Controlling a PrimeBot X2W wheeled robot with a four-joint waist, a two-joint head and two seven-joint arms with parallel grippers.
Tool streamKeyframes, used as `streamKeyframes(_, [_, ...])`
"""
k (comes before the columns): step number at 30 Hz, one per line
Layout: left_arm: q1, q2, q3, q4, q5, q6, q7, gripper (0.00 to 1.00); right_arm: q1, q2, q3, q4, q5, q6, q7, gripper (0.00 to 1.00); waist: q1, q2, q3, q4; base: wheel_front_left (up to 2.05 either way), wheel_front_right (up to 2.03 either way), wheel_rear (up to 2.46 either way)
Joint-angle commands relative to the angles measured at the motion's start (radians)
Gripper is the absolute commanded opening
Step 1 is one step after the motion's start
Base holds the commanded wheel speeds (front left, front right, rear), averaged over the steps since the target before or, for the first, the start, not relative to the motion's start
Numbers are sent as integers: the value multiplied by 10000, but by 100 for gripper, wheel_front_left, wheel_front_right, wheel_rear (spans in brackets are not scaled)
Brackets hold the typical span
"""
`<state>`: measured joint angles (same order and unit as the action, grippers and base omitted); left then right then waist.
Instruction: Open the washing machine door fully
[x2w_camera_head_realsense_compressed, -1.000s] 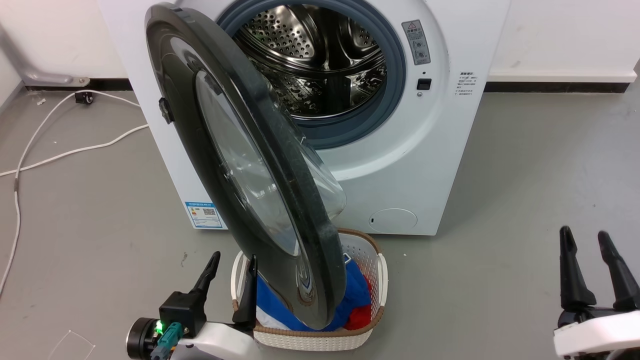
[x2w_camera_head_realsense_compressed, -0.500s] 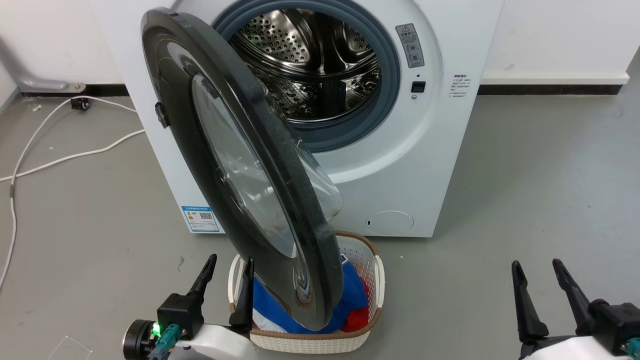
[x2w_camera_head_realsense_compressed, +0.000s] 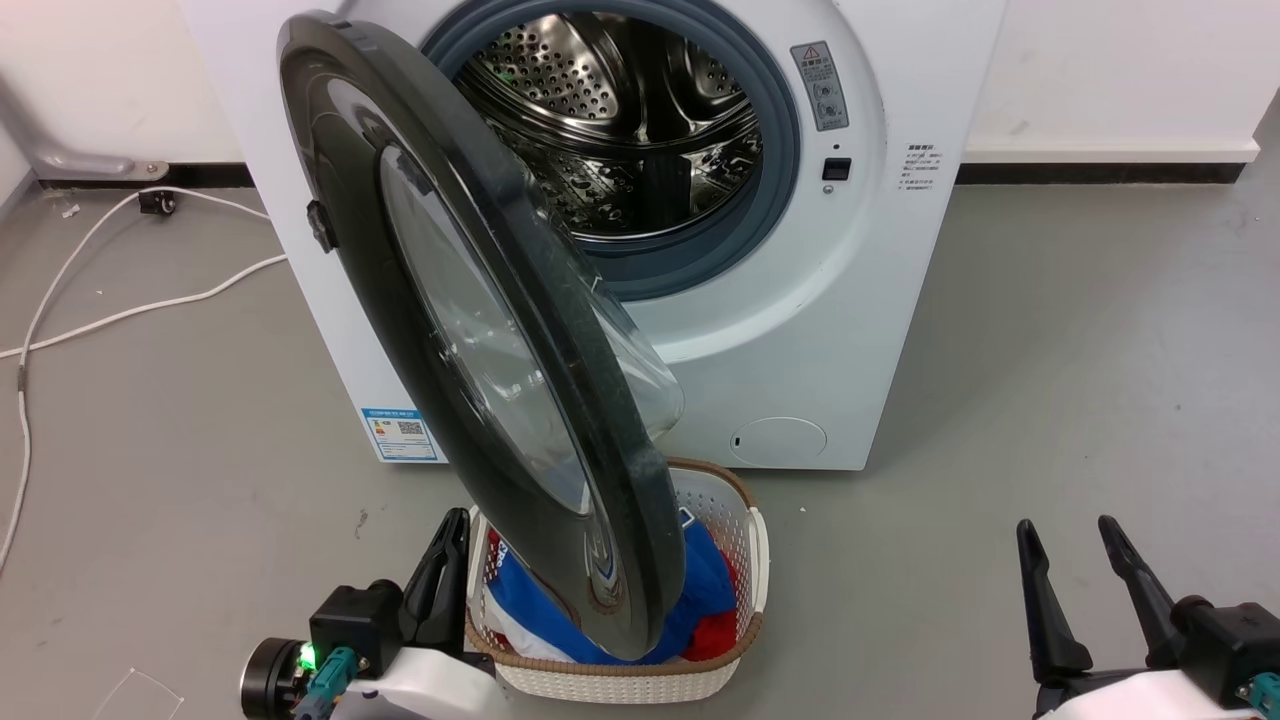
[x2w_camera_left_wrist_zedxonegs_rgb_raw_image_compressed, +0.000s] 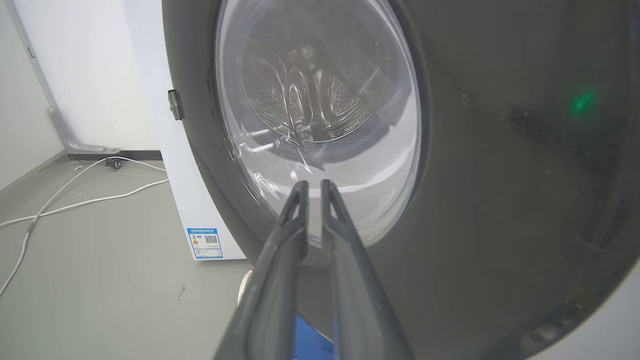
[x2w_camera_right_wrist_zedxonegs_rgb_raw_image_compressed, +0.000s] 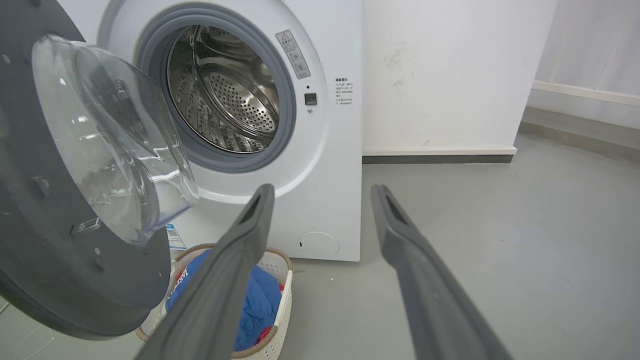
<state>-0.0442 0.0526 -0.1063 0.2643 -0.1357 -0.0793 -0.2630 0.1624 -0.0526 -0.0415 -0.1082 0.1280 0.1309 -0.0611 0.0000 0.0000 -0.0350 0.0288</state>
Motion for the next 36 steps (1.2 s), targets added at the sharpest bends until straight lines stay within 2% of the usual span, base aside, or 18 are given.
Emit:
streamKeyframes(1, [33, 31, 36, -57, 64, -36, -25, 0, -117, 39, 0, -55, 6, -2, 5, 100, 0, 0, -6, 12, 0, 0, 0])
streamKeyframes(10, [-539, 54, 222, -1112, -81, 194, 20, 0, -32, 38, -171, -38, 140, -2, 62, 100, 0, 0, -17, 154, 0, 0, 0])
streamKeyframes(17, [-1459, 168, 178, -3172, 121, 417, 385, 0, -20, 36, -271, -59, 179, -2, 140, 100, 0, 0, 4, 289, 0, 0, 0])
streamKeyframes(22, [-2132, 127, -306, -5001, 269, 364, 587, 0, 26, 36, -300, -104, 139, -2, 175, 100, 0, 0, 15, 360, 0, 0, 0])
streamKeyframes(23, [-2132, 127, -306, -5001, 269, 364, 587, 0, 26, 36, -300, -104, 139, -2, 175, 100, 0, 0, 15, 360, 0, 0, 0])
streamKeyframes(29, [-2569, 33, -1826, -6422, 9, 87, 1284, 0, -1, 36, -281, -186, 104, -2, 226, 100, 0, 0, 68, 316, 0, 0, 0])
streamKeyframes(36, [-2134, -10, -4233, -6304, -865, -150, 2593, 0, -11, 36, -246, -229, 194, -2, 233, 100, 0, 0, 205, 162, 0, 0, 0])
